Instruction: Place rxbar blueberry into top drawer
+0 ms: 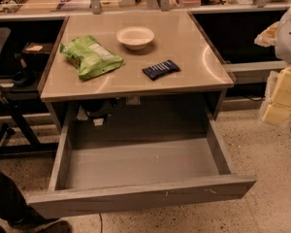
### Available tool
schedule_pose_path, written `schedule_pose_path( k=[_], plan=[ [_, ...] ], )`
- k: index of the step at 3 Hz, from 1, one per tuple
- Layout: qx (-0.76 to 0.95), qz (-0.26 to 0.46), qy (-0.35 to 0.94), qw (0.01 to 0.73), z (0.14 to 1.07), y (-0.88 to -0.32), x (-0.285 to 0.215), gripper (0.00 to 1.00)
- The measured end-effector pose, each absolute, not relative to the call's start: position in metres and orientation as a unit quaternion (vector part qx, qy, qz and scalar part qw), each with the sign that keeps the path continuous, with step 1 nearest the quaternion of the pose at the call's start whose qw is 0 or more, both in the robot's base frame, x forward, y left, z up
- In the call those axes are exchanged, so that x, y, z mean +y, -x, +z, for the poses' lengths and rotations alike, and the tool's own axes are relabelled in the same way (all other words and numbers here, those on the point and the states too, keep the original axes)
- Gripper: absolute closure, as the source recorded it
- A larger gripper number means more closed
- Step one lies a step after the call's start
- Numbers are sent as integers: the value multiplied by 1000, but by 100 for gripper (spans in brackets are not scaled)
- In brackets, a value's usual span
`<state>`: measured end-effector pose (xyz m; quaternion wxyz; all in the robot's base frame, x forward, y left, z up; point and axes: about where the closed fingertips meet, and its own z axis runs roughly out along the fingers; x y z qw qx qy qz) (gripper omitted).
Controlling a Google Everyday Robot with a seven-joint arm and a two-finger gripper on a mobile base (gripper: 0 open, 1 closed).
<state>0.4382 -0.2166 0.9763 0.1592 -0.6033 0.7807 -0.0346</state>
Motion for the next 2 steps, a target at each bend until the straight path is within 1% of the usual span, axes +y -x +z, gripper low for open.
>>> schedule_pose_path(
  k=[2],
  plan=[
    [773, -58, 610, 165, 989, -447, -211, 0]
  ],
)
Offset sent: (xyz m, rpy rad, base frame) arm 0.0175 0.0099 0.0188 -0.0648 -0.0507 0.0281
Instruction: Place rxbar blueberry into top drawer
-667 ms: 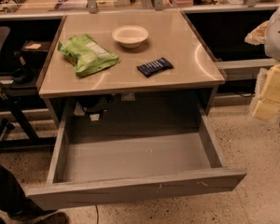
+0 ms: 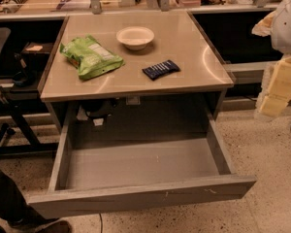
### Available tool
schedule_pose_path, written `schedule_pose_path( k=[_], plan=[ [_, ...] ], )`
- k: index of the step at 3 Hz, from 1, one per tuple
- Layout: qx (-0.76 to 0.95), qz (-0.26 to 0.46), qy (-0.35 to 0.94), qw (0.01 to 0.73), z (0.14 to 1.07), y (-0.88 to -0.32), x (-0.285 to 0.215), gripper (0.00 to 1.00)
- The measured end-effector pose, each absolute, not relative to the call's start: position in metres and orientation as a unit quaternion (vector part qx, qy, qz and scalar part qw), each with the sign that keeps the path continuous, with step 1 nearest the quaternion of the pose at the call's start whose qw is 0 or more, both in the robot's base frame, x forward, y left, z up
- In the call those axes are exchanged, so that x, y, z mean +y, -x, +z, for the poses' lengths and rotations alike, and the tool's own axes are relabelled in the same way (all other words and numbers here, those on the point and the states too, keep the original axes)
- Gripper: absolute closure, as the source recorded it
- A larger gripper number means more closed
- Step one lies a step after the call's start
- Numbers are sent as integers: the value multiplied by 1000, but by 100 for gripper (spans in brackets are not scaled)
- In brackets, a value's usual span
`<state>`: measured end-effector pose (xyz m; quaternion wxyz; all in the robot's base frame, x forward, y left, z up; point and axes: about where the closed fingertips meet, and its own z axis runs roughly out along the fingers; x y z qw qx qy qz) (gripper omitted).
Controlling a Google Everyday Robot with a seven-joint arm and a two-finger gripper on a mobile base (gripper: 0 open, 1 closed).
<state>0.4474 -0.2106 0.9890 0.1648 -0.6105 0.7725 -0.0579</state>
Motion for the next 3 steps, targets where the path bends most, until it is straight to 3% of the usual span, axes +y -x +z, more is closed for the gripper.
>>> schedule_pose_path(
  k=[3],
  plan=[
    [700, -78, 690, 166, 995, -585, -124, 0]
  ],
)
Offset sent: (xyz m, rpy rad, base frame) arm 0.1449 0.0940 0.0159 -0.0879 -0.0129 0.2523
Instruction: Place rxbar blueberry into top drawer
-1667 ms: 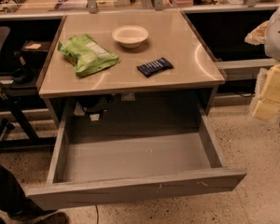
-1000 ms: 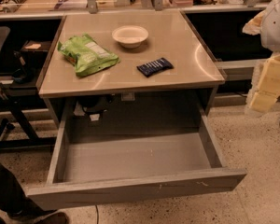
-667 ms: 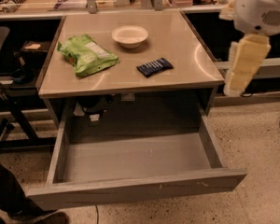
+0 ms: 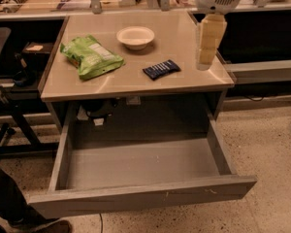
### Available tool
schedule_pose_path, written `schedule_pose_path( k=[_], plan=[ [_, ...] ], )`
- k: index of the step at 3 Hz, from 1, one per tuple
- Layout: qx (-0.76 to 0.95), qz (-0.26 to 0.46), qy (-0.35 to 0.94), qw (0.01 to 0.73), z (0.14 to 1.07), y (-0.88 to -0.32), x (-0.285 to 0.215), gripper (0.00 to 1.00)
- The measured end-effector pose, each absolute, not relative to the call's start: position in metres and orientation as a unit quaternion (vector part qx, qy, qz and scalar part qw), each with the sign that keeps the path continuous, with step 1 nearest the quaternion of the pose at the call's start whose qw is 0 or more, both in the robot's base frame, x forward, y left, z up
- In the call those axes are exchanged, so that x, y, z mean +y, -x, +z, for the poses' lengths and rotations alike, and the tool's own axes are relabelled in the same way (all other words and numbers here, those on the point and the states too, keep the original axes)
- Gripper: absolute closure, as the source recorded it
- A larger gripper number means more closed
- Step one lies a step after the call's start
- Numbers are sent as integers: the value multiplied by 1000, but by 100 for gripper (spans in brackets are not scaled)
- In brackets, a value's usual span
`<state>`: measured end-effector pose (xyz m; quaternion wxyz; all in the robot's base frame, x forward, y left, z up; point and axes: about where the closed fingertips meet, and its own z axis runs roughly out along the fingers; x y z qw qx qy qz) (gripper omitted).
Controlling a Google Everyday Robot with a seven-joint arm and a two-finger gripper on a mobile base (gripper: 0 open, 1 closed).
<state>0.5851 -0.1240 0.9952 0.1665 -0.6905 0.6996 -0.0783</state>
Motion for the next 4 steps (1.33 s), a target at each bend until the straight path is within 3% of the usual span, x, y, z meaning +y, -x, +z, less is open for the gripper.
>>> schedule_pose_path(
  k=[1, 4],
  plan=[
    [700, -78, 690, 166, 995, -585, -124, 0],
    [695, -89, 698, 150, 944, -669, -126, 0]
  ],
)
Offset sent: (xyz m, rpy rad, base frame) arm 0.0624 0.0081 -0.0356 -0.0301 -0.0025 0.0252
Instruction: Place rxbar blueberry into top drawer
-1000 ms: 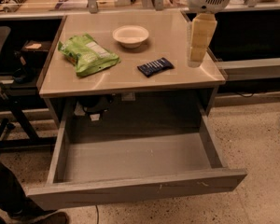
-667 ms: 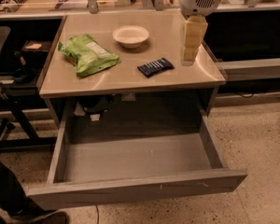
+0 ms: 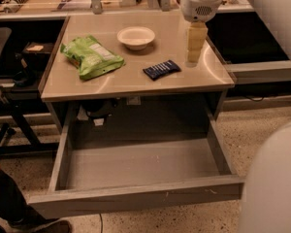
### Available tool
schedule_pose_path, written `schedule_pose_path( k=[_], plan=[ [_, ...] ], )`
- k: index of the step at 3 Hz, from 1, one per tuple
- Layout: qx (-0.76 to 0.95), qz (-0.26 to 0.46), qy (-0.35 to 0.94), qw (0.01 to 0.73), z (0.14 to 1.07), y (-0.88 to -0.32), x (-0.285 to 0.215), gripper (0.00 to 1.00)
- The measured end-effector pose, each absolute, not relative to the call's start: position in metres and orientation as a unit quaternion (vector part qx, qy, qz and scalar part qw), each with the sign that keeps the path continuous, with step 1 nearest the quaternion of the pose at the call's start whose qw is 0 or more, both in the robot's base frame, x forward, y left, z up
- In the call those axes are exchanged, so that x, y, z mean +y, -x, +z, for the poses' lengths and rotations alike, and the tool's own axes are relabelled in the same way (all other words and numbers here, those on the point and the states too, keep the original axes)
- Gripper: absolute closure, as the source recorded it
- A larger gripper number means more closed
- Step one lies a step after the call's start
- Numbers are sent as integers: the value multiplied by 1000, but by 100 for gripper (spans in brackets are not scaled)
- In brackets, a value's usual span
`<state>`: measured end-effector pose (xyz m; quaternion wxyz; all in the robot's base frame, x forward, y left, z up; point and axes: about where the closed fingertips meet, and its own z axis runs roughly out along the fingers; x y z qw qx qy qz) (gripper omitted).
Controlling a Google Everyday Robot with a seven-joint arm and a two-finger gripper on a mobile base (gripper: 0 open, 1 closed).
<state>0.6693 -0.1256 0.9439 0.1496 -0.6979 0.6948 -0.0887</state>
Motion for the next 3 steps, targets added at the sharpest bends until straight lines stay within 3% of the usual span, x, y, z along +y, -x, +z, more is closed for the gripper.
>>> schedule_pose_path(
  k=[3],
  plan=[
    [682, -75, 717, 125, 894, -714, -121, 0]
  ],
)
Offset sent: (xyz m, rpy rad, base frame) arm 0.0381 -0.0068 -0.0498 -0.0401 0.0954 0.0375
